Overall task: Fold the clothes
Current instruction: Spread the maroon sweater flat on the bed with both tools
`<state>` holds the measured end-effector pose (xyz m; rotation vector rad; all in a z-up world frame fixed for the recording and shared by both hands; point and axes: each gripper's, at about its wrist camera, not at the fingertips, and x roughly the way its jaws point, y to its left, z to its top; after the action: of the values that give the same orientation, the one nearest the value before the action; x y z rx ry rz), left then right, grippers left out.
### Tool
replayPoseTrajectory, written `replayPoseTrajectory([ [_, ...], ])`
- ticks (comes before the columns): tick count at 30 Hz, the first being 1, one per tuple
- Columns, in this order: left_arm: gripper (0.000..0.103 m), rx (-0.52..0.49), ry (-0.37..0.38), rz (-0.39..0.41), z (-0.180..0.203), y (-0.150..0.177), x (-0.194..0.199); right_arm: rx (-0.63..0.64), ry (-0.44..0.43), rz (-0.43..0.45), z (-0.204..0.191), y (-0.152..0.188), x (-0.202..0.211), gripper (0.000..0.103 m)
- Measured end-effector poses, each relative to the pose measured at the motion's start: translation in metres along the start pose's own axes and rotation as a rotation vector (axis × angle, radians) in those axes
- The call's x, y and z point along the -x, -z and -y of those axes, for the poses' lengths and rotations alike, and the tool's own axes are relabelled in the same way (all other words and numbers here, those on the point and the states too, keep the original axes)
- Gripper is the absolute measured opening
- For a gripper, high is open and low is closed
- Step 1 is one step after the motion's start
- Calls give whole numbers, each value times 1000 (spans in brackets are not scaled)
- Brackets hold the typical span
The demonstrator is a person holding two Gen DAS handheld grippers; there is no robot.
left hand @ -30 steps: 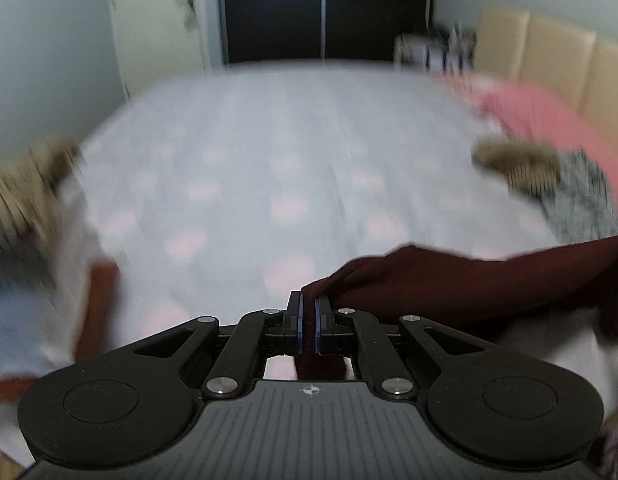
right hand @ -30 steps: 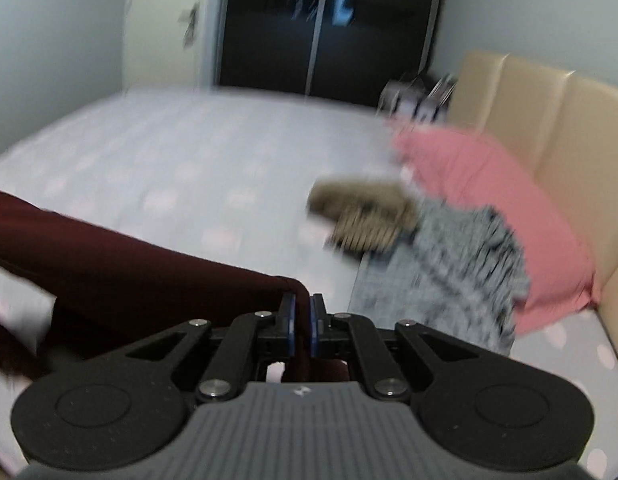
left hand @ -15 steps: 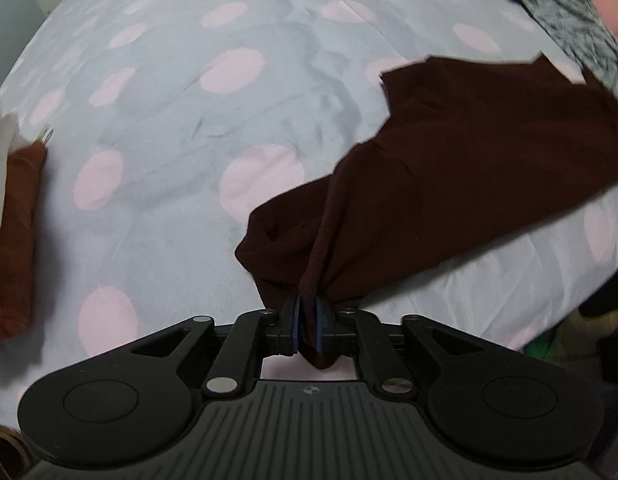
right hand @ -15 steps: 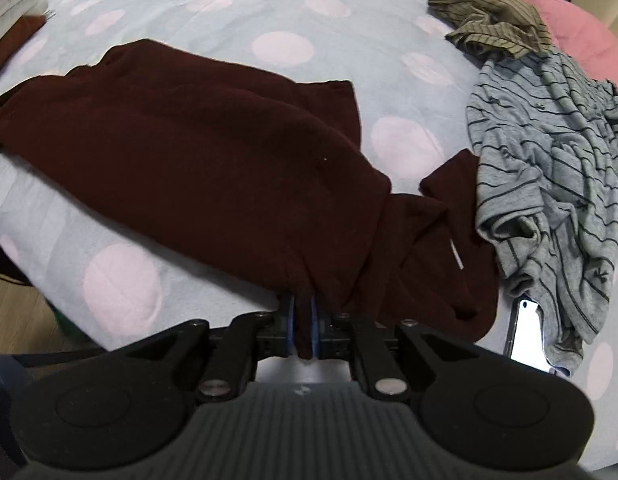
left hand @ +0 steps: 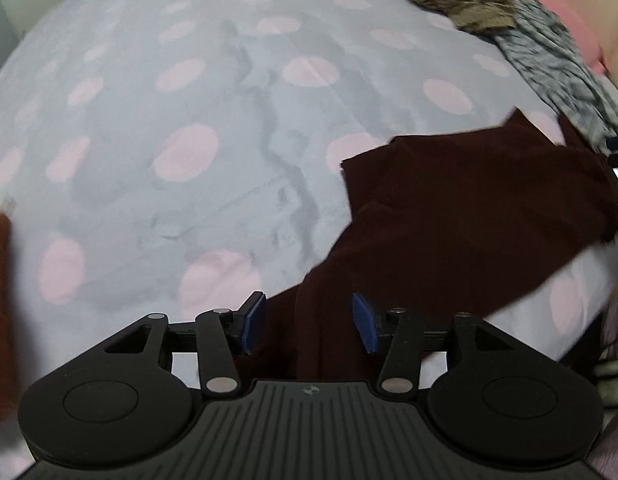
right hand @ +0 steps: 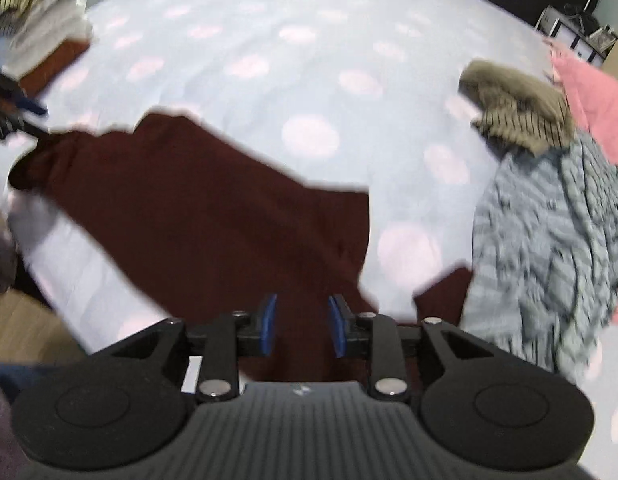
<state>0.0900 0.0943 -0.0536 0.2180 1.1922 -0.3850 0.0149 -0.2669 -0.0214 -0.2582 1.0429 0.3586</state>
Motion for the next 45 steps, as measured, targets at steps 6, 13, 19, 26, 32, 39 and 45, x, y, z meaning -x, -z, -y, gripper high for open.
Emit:
replayPoseTrajectory([
  [6,30,38,48,-64,-4,-3,-33,25,-27,23,11,-19,-41,31],
  [13,15,64,92,-70,-8,-3,-39,88,-64,-12,14,-27,-74,31],
  [19,2,77,103,-8,-12,-3,-25,64,-89,-42,14,-24,-70,9],
  [26,1,146,200,102,-31,9,16,-101,-47,26,32,-15,-30,8],
  [32,1,77,151,-67,-16,42,-12,-76,-95,-110,15,22,-40,8],
  [39,20,-73,86,-28,8,59,-2,-60,-85,-124,2,46,-45,8],
  [45,46,-274,16,168,48,57,33,-78,-65,-88,3,48,-35,8],
])
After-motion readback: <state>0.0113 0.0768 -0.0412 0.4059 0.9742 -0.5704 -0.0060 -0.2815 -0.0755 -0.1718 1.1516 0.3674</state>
